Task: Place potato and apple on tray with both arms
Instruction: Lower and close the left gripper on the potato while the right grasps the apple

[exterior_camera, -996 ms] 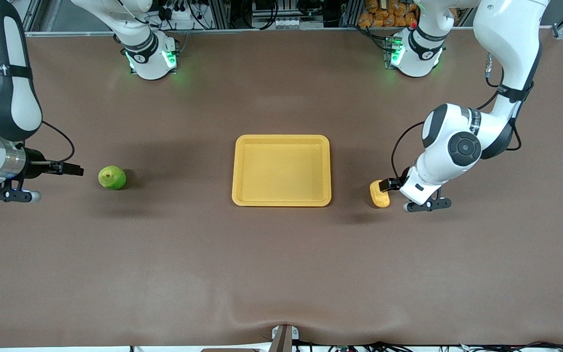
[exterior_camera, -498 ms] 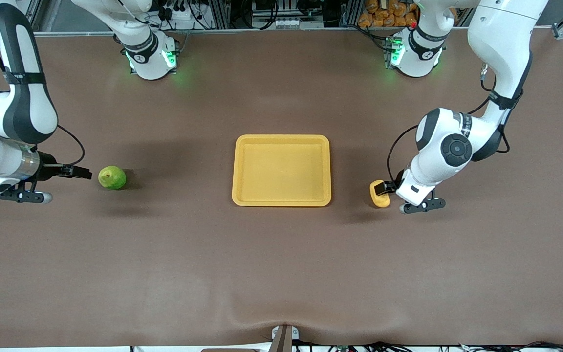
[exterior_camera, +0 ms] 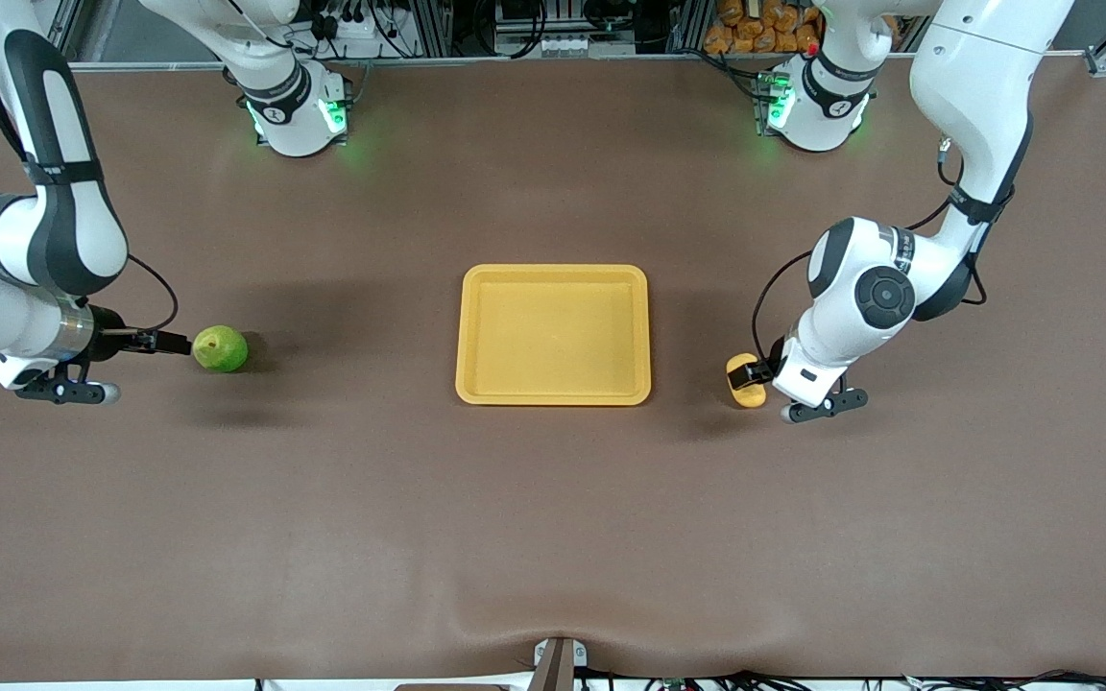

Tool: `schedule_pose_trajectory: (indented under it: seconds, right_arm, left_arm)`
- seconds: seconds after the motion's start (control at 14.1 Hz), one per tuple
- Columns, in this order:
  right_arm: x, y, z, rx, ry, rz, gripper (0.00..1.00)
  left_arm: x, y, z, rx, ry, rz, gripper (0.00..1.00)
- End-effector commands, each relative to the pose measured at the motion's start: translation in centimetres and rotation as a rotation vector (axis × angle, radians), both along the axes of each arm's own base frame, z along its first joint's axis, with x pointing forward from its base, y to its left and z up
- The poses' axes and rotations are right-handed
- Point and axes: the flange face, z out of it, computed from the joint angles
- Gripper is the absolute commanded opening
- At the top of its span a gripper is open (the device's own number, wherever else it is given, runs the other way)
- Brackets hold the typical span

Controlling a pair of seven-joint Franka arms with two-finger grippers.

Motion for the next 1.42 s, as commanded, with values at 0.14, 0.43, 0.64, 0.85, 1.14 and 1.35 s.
schedule_pose_trajectory:
  seconds: [0.14,0.43,0.64,0.85,1.14,1.35]
  right_arm:
    - [-1.3,0.3,-2.8,0.001,-0.01,0.017,1.0]
    - [-1.4,0.3,-4.2,0.005,0.01,0.016,1.0]
    - [-1.4,0.3,-4.9,0.004,0.01,0.016,1.0]
    - [-1.2,0.3,-6.5,0.005,0.013,0.016,1.0]
    - [-1.4,0.3,-7.8,0.004,0.013,0.015,1.0]
    - [-2.2,0.6,-9.0,0.003,0.005,0.014,1.0]
  left_arm:
    - [-0.2,-1.1,-0.5,-0.017,-0.001,0.036,0.9]
    - [-0.4,-1.6,-1.2,-0.015,0.009,0.028,0.82]
    - [-0.4,-1.5,-1.7,-0.015,0.012,0.029,0.82]
    - [-0.4,-1.4,-1.9,-0.013,0.015,0.028,0.78]
    - [-0.3,-1.3,-2.0,-0.014,0.016,0.031,0.7]
    - [-0.3,-1.3,-2.0,-0.014,0.016,0.031,0.6]
